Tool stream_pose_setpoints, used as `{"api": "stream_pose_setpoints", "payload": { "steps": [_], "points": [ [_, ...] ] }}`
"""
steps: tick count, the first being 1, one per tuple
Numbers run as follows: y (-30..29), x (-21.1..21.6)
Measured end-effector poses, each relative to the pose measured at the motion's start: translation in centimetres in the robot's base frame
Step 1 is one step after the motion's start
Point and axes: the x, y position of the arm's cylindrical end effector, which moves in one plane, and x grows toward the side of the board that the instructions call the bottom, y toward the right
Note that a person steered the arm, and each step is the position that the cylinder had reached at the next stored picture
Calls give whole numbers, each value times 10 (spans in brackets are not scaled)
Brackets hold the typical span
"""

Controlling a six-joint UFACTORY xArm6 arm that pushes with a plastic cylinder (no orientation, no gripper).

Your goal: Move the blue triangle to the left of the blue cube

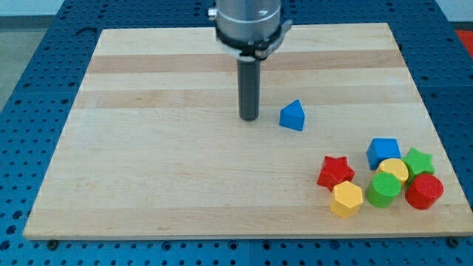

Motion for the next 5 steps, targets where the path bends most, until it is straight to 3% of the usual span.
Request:
{"api": "stream_pose_setpoints", "payload": {
  "steps": [3,5],
  "points": [
    [55,70],
    [32,-4]
  ]
}}
